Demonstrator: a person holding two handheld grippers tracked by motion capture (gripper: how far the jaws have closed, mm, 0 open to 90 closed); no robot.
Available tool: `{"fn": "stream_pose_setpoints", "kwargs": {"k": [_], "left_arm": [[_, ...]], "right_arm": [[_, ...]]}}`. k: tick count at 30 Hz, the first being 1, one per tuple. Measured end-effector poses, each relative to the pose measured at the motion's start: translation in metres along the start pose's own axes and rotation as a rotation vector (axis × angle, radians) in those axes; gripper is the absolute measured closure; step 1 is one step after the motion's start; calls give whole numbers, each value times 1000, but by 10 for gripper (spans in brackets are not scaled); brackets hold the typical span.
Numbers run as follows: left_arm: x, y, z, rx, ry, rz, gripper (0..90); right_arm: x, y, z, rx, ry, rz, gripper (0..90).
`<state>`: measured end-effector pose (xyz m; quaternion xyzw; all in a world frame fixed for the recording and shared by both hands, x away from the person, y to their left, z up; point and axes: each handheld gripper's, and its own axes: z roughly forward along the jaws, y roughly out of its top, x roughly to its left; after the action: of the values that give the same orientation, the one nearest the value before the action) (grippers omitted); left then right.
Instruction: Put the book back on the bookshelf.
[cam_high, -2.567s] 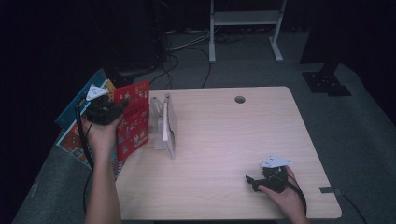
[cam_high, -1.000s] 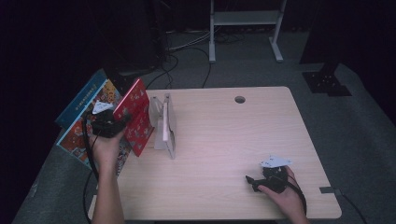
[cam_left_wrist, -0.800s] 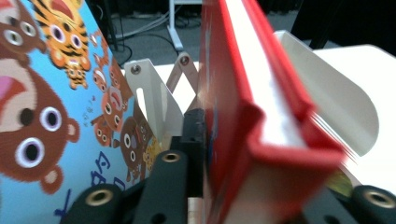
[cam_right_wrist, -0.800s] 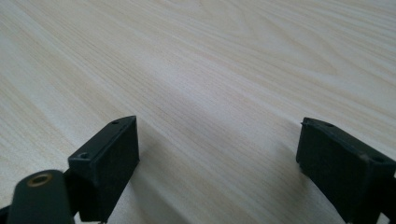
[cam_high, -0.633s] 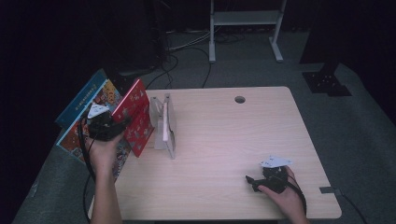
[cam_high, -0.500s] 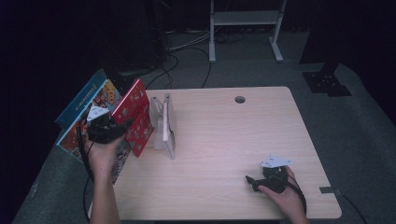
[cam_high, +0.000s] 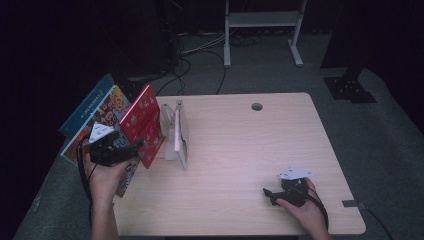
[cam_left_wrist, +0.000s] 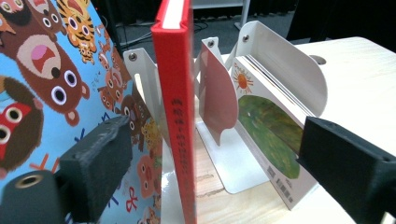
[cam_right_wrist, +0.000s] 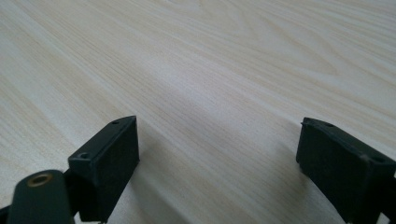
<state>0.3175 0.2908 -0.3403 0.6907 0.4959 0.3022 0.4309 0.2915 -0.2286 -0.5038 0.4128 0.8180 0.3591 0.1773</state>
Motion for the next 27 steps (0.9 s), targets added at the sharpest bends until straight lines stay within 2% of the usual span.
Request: {"fn": "stream_pose_setpoints", "kwargs": {"k": [5, 11, 15, 21, 27], "left_arm": [[-6, -9, -11, 5, -18, 17, 65], [-13, -18, -20, 10, -54, 14, 38], [-18, -23, -27, -6, -76, 26, 23], [-22, -29, -37, -30, -66, 34, 16], [-24, -30, -40, -24, -68, 42, 16]], "right_arm": [[0, 0, 0, 0, 0, -2, 123], [0, 0, 0, 0, -1, 0, 123], [0, 0, 0, 0, -1, 0, 123], [0, 0, 0, 0, -1, 1, 123], [0, 0, 0, -1, -1, 1, 122]]}}
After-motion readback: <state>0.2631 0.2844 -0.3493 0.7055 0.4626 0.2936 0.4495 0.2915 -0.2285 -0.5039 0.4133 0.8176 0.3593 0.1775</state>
